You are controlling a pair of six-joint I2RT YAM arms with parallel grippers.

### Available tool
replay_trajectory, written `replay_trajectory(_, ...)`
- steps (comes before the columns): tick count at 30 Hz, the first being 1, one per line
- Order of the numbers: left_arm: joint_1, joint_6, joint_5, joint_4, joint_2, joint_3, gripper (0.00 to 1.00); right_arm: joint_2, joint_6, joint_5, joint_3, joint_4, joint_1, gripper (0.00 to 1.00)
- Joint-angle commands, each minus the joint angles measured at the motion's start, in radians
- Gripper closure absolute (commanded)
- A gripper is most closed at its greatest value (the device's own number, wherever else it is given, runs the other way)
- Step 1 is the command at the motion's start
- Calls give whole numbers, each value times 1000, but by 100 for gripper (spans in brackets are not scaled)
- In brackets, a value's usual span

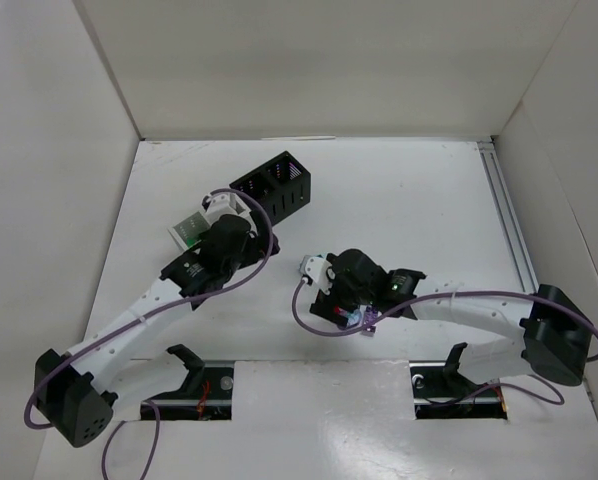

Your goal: Sort the legos into containers by color

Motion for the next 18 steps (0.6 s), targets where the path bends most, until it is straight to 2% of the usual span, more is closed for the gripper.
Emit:
replay_trajectory(1, -10, -41, -21, -24, -43, -13, 0, 14, 98, 19, -16, 66, 6, 4)
replay_trajectory(10, -10, -72, -12, -99, -108, -14, 0, 47, 211, 110, -70, 104, 16, 4)
replay_trajectory(18, -10, -90, -12, -133, -155, -24, 0, 137, 202, 76, -25, 118, 36, 8)
